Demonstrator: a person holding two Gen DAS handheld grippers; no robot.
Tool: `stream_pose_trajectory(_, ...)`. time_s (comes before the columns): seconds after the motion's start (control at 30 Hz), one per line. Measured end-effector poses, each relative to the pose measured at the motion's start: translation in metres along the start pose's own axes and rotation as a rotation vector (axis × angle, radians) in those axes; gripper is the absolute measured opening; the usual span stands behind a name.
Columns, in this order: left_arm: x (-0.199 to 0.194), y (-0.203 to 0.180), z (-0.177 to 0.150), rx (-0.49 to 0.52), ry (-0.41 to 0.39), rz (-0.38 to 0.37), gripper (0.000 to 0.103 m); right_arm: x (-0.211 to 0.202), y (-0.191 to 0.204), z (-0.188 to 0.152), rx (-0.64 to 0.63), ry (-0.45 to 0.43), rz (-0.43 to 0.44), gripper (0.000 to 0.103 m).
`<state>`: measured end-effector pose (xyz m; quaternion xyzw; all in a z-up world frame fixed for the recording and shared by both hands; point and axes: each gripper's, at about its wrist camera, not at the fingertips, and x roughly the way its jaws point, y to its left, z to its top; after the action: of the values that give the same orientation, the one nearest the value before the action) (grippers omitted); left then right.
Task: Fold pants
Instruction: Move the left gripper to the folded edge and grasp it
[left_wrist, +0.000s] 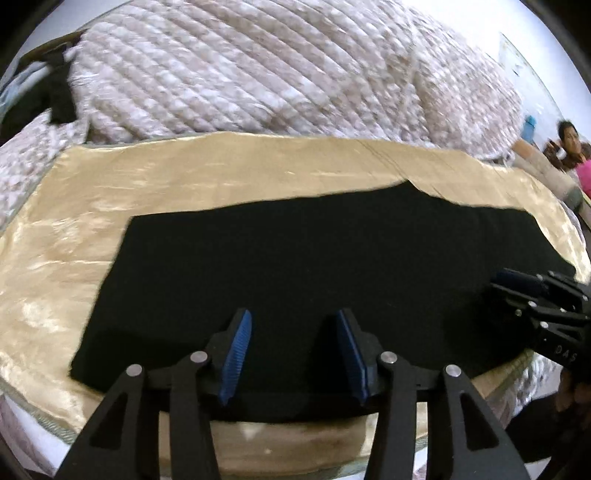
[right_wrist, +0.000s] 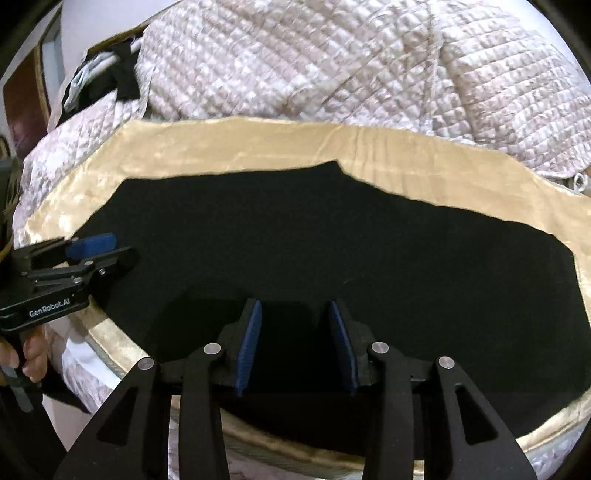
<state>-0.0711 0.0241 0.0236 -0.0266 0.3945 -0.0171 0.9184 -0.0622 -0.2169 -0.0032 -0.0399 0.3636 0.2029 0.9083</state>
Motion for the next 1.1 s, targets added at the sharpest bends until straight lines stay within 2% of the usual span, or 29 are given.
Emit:
stream_pose_trajectory(0.07,0.001,0.009,0.0,-0.033,0.008,0.018,0.051,0.008,-0.005,-0.002,0.017,0.045,-0.008,0.039)
stream_pose_trajectory(0.27,-0.002,0.038,-0.005,-0.125,0.017,0.067,0.051,0.005,-0.005,-0.002,0.02,0.037,-0.008,0.039)
stream_pose_trajectory(0.57,-0.026,0.066,-0.029,-0.228,-0.012,0.078,0.051,0.003,-0.006,-0.002,0.033,0.032,-0.013,0.039)
stream_pose_trajectory(0.77,-0.039,0.076,-0.051,-0.326,-0.004,0.046,0.051,0.001,-0.007,-0.002,0.037,0.029,-0.011,0.04)
stream_pose_trajectory(1.1,-0.029,0.094,-0.049,-0.446,-0.024,-0.031,0.057,0.0,-0.007,0.0,0.041,0.022,-0.008,0.039)
